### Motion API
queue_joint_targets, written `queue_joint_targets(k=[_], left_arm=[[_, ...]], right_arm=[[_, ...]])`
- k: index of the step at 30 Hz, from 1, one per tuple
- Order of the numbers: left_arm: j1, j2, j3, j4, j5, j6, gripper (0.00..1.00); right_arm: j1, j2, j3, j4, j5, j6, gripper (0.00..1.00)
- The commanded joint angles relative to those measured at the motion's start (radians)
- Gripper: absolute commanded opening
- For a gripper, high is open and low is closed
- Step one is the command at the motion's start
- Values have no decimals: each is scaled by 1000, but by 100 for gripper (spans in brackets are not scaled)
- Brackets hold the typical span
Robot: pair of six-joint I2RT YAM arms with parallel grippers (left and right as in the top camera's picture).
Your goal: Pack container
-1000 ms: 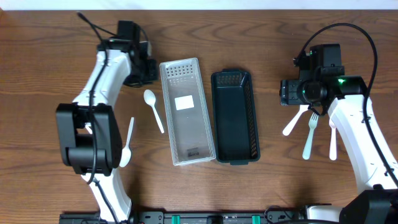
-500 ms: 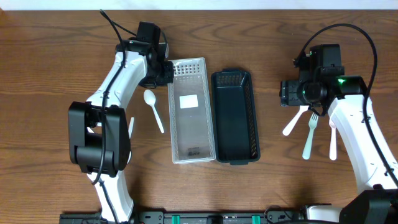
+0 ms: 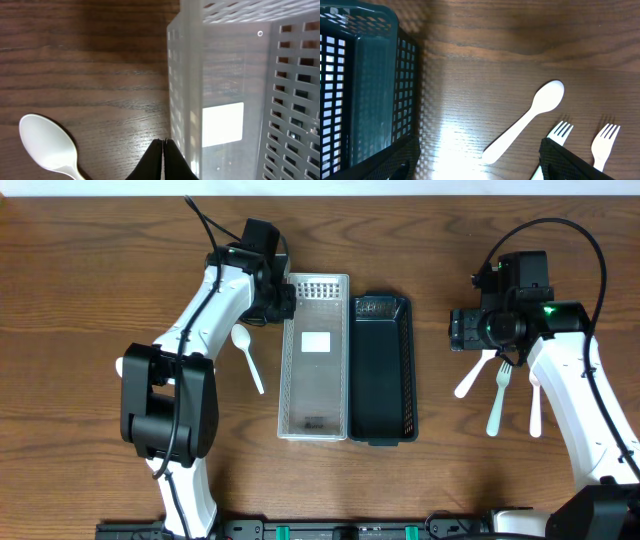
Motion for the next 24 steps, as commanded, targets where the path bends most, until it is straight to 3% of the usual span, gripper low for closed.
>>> queue_joint_targets(k=[1,4,8,15,24], left_arm=[[30,-8,15,-14,-34,-5,32],[61,-50,18,-32,-36,-5,53],[114,-147,18,-88,-47,-18,66],[165,-207,-1,-243,-86,-208,73],[159,-137,-148,-190,-86,-251,78]], right_arm=[[-9,3,17,-6,-3,5,81],[-9,3,17,-7,-3,5,83],[-9,3,17,-7,-3,5,83],[-9,3,17,-5,-3,5,84],[-9,3,17,-11,-3,5,84]])
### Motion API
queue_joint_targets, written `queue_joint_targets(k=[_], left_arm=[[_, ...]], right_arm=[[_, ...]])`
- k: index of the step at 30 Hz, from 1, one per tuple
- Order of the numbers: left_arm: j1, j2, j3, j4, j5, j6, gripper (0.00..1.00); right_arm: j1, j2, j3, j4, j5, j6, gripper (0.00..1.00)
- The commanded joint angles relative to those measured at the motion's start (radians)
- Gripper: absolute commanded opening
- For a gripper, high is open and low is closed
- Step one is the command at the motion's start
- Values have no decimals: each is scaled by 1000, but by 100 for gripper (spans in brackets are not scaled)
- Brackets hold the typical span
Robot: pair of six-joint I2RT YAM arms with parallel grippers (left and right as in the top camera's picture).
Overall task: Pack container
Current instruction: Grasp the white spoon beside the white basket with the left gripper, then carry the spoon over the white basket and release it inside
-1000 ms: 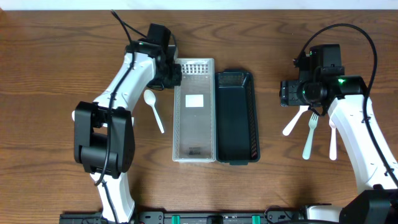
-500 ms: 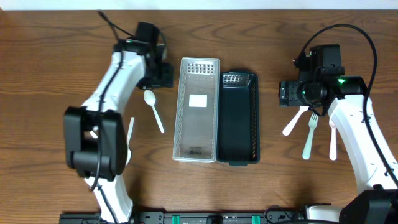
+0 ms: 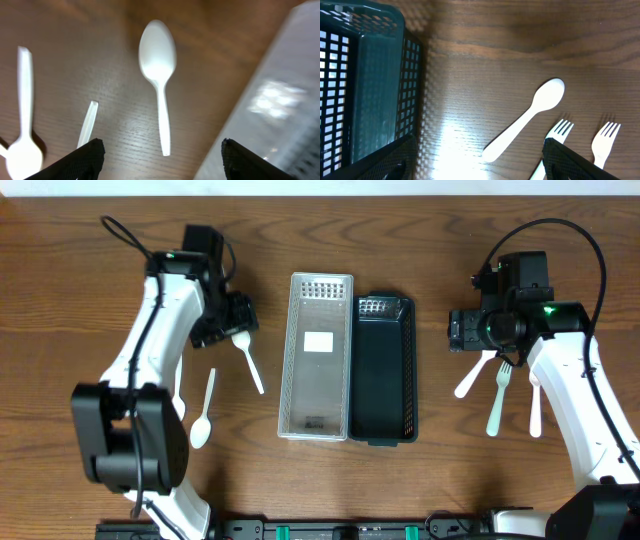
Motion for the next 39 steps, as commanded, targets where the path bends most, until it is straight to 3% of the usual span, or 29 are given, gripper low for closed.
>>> queue_joint_targets(k=[1,27,31,39], left_arm=[[0,34,-37,12,-12,-32,78],[0,242,-60,87,-39,-40,77],[0,252,-60,87,-39,-40,65],[0,252,-60,88,-39,-40,25]], right_arm=[[-9,3,18,-4,-3,5,84],[-9,3,18,-15,-3,6,84],[-9,3,18,-15,-3,6,84],[-9,3,18,-15,-3,6,85]])
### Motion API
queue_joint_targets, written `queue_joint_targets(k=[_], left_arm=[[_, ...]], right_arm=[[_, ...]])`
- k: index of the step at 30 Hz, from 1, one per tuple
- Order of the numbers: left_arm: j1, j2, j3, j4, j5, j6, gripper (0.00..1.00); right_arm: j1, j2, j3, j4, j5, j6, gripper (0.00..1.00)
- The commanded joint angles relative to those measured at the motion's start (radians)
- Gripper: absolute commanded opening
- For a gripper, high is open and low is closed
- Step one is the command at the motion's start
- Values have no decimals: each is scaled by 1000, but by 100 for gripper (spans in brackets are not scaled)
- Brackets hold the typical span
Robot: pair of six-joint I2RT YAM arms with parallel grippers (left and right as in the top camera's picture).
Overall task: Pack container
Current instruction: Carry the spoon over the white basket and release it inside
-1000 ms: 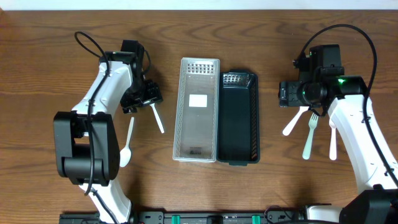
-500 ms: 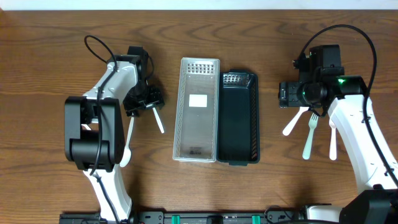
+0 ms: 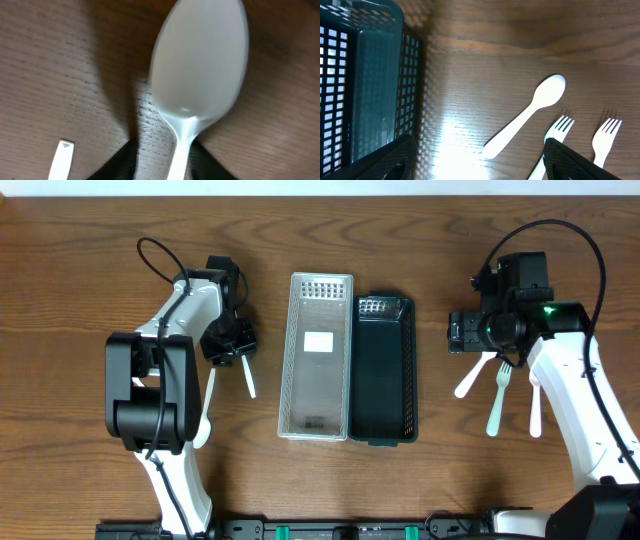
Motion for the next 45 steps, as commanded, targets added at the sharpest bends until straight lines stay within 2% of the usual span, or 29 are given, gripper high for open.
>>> queue_joint_targets(k=[1,3,5,19,26,30,33,37,45], left_arm=[[0,38,-7,5,-16,6,19],[0,38,-7,11,-17,6,10],[0,38,-7,13,-17,6,6],[0,37,5,3,-35,6,6],[-32,-17,185,-187,-35,33,6],[-98,-92,346,-300,-52,60,6],[-178,-159,415,-329,-82,77,6],[-295,-203,418,-326,-89,93,6],[-462,-148,326,-286,-88,94,6]], right_arm=[[-9,3,17,-1,-3,6,85],[-9,3,17,-1,-3,5,86],[-9,3,17,-2,-3,5,86],[-9,3,17,-2,-3,5,86],[-9,3,17,-5,-3,5,86],[-9,3,17,0,-2,5,86],[-9,3,17,0,-2,5,86],[-9,3,17,3,-2,5,86],[-9,3,17,2,-2,5,86]])
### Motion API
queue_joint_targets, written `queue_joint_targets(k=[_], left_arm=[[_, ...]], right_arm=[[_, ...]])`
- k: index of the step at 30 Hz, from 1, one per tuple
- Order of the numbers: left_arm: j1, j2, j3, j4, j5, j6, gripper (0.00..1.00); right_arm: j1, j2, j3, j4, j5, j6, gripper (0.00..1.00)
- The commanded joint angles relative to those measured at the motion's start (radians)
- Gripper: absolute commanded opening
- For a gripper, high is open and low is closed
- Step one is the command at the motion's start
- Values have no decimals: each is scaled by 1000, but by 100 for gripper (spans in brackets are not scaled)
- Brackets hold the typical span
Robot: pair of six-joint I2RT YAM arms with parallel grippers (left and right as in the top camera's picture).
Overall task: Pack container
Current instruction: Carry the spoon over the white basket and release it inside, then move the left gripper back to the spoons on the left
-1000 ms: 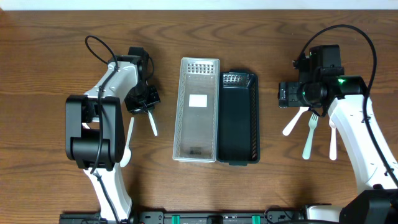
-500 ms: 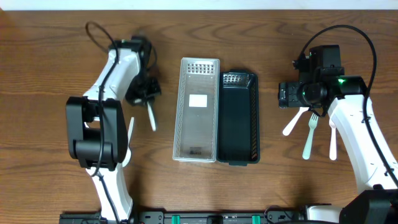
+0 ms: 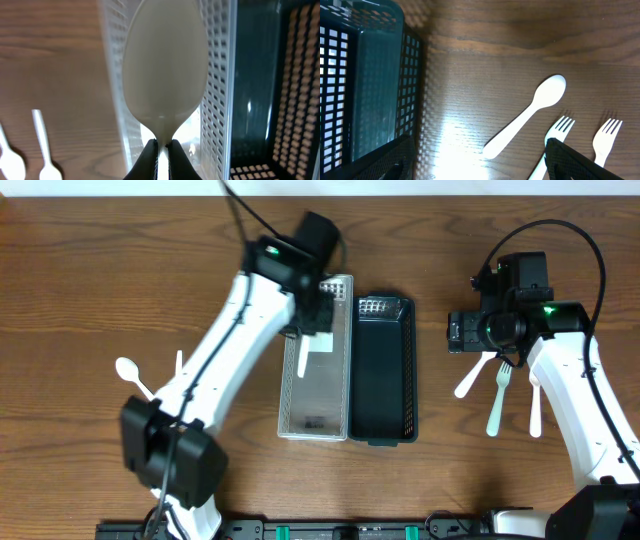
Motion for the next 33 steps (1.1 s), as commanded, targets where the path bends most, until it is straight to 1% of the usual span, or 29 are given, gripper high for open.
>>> queue_joint_targets(k=[1,6,7,10,12,16,19,22,25,30,33], left_arm=[[-37,56,-66,20,-20,14,6],[-43,67,-167,89,-20,13,6],[-40,67,-172,92,-20,15,7],[-37,66,-171,98,-21,45,29],[-37,65,-163,98,-20,72,34],[-39,62,-97,49,-33,129,37],[-32,28,-29,-12,-124,134,37],[6,-49,9,-79,-183,134,44],[82,-152,9,-134,-184,154,50],[243,-328,-29,-205,-173,187,52],[316,-456,-127,-208,-173,190,53]], right_arm=[[-9,3,17,1,-1,5,87],[-9,3,17,-9,-1,5,86],[-9,3,17,-10,-1,5,86],[-9,3,17,-10,-1,5,86],[-9,3,17,-10,-1,5,87],[-9,3,17,-10,-1,5,87],[-9,3,17,-10,-1,5,87],[-9,3,17,-11,0,-9,87],[-9,3,17,-11,3,-14,87],[-9,3,17,-11,3,-14,87],[-9,3,17,-13,3,-14,87]])
